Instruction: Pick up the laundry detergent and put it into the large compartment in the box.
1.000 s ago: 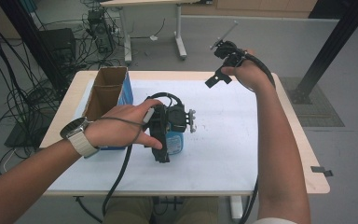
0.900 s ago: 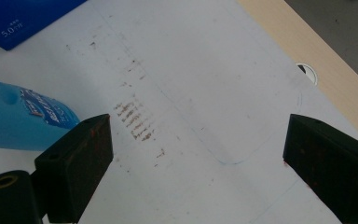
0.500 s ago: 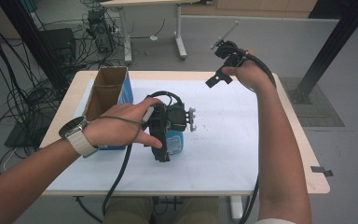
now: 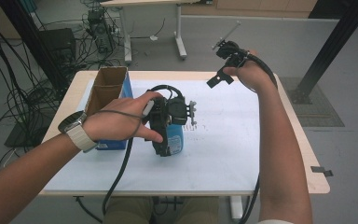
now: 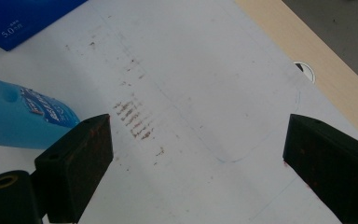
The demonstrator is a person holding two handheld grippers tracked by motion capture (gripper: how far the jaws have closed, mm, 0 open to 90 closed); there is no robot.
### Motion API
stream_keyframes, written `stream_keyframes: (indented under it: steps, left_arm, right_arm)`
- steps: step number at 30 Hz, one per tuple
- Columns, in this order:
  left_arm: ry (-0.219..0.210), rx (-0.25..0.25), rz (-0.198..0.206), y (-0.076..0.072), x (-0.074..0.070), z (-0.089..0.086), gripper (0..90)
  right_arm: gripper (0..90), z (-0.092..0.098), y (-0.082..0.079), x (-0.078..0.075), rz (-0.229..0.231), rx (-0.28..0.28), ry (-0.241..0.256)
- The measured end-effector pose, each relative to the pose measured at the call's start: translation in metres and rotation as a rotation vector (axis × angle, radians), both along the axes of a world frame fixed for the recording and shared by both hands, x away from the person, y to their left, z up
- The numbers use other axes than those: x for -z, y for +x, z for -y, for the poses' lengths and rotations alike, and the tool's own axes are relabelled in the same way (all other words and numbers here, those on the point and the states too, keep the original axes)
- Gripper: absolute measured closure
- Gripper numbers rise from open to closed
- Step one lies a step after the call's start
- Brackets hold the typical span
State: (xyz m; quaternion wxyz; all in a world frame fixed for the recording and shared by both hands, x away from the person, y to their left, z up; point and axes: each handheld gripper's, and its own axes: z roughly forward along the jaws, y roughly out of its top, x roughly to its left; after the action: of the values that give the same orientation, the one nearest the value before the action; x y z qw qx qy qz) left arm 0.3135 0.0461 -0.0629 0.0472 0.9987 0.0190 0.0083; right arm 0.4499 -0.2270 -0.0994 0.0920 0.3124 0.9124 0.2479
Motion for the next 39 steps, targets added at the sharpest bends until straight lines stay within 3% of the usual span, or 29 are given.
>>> stream_keyframes:
  steps: [18,39]
  left_arm:
    - [-0.007,-0.035,0.01,0.022,-0.01,0.004,10.1]
    - [0.003,-0.072,0.014,0.055,0.003,0.007,9.9]
  right_arm:
    - [8.1,0.001,0.001,0.0,0.001,0.001,0.004]
    - [8.1,-0.001,0.005,0.001,-0.003,0.002,0.003]
